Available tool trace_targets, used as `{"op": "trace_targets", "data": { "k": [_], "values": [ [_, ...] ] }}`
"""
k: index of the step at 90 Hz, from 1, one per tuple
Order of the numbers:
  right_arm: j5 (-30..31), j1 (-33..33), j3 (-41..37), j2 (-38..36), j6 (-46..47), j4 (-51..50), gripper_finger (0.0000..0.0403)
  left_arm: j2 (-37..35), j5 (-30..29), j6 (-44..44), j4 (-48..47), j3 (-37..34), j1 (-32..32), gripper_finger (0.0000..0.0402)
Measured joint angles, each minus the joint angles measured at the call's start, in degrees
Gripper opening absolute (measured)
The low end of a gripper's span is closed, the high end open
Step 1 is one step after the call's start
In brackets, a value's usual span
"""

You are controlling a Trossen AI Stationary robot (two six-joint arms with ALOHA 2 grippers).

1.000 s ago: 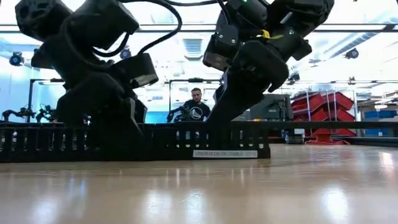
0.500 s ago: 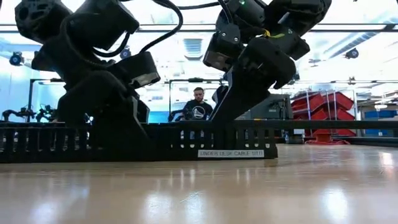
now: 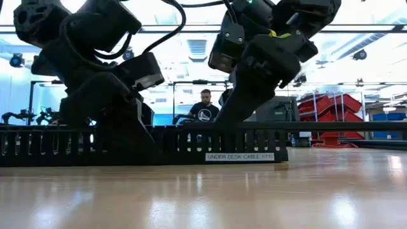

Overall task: Ziptie cables
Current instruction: Insert the cable duct cover into the cable duct

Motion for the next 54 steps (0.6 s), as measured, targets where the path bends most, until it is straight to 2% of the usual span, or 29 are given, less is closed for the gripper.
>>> {"op": "trace_targets", "data": {
  "k": [17, 39, 54],
  "values": [
    [2.4, 0.1, 0.0, 0.1, 1.6, -0.8, 0.0218, 0.0, -0.2, 0.8, 0.2, 1.0, 0.0, 0.0224],
    [-0.4, 1.4, 0.1, 0.0, -2.8, -1.3, 0.0218, -0.4, -0.6, 2.3, -0.4, 1.3, 0.0, 0.0223],
    [1.3, 2.0, 0.2, -0.3, -1.6, -1.4, 0.0219, -0.4, -0.5, 2.6, -0.5, 1.1, 0.0, 0.0222]
  ]
}}
